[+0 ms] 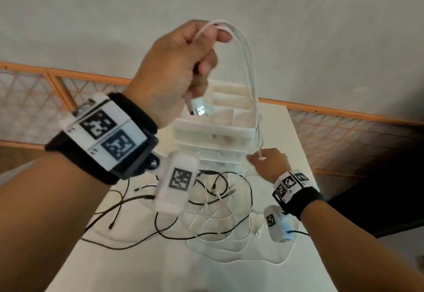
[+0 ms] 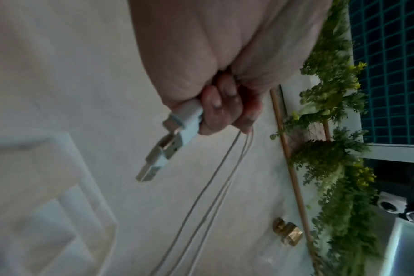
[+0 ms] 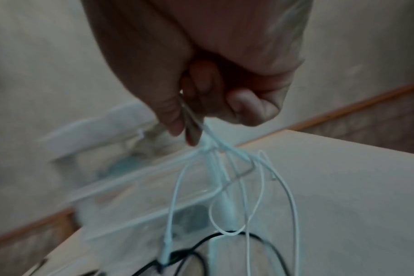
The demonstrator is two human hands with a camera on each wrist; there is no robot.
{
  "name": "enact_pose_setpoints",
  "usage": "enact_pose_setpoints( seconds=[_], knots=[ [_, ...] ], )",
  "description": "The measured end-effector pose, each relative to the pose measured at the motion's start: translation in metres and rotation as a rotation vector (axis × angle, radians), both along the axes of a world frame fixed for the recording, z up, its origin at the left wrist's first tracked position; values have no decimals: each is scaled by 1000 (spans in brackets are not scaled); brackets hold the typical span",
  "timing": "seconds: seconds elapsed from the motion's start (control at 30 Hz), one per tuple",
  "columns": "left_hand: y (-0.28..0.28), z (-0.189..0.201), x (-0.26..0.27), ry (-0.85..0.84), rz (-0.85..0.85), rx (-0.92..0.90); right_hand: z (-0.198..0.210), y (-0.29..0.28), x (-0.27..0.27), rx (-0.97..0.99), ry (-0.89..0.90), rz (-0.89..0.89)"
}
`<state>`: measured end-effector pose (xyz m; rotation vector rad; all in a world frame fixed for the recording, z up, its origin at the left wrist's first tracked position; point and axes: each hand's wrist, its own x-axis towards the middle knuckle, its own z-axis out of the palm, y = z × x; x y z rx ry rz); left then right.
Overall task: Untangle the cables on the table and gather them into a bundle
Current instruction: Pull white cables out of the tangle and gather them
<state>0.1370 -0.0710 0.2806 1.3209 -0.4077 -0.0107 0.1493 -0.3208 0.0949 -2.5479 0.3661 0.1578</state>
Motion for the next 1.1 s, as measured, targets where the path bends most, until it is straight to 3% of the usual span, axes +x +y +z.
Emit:
enact_pose_setpoints(
  seconds=[0.1,0.2,0.27,0.33,0.43,0.57,0.67,0.73,0.8,0.93,1.1],
  knots=[
    [19,-21,7,131,168,102,8,-39,4,185,-219,-286],
    [30,-64,7,318,236,312,11,-43,0,299,-258,-273],
    [34,-88,3,428,256,391,-6,-26,-19,202,-241,-145],
    [34,-102,-1,506,267,404,-34,-4,-45,96,-200,133],
    [27,-109,-2,559,246,363,-72,20,-81,-179,211,566],
    [15,-119,0,601,197,357,-110,21,-102,-388,363,683],
    [12,-123,-3,604,187,348,-112,26,-103,-486,318,798],
    [12,-127,-3,608,183,351,-95,24,-93,-369,265,768],
    [14,-132,-2,617,183,372,-67,19,-72,-105,121,621],
    [14,-142,-4,583,177,404,19,23,-37,190,-181,485],
    [0,-127,-8,423,-16,179,102,45,-25,421,-414,474]
  ],
)
